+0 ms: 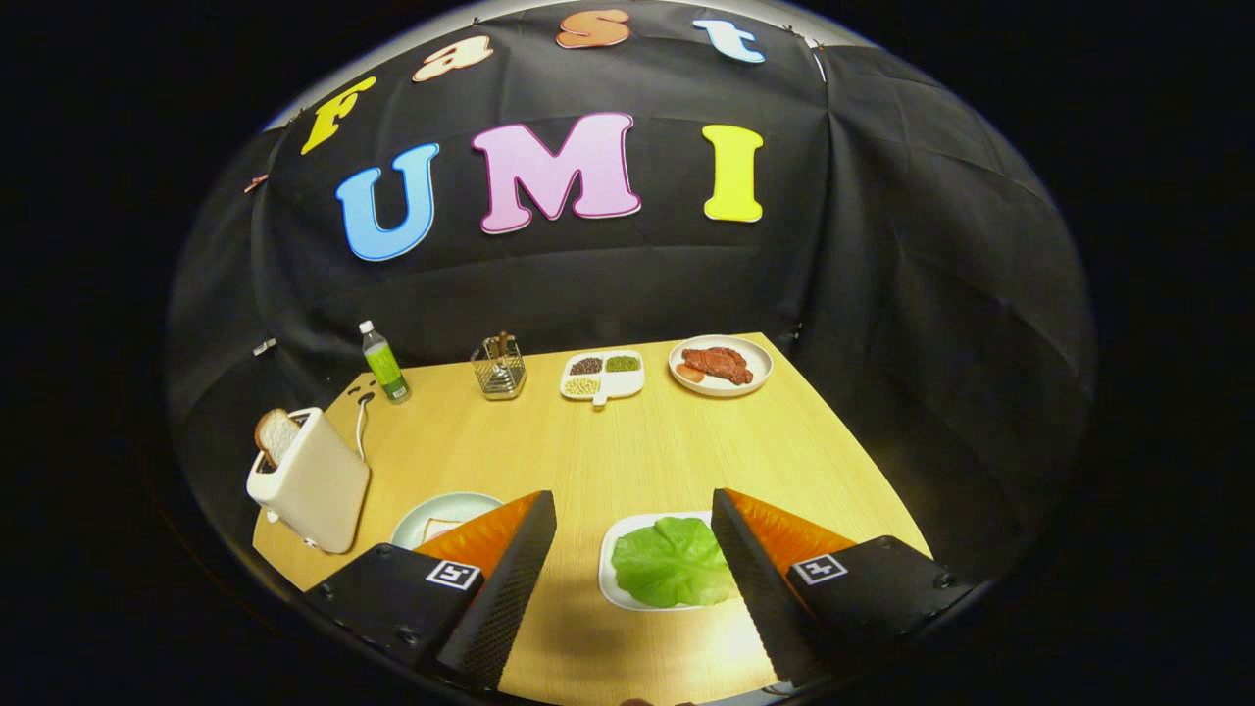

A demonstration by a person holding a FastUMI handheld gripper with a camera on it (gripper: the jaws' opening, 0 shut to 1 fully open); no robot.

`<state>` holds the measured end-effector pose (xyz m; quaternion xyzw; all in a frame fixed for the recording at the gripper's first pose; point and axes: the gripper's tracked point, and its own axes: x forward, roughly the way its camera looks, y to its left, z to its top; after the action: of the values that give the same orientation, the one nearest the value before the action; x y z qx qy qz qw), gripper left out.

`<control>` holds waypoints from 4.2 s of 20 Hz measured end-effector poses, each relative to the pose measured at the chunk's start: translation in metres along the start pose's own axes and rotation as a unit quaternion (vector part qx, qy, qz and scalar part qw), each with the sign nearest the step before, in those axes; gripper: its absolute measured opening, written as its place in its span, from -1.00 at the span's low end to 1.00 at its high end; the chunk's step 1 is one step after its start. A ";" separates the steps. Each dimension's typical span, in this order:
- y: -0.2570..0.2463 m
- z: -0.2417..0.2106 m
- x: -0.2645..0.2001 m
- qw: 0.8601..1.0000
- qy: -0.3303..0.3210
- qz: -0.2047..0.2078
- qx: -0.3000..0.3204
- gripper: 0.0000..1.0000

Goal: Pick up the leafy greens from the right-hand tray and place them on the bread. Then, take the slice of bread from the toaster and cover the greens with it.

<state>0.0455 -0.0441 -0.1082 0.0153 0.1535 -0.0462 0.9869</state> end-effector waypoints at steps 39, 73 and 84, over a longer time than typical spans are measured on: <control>-0.044 -0.158 0.113 0.969 0.239 0.015 -0.058 0.54; -0.005 -0.082 0.074 0.981 0.173 0.076 -0.037 -0.87; 0.095 -0.029 0.052 0.975 0.131 0.163 -0.079 -0.87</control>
<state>0.0952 0.0477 -0.1501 -0.0318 0.2806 0.1301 0.9504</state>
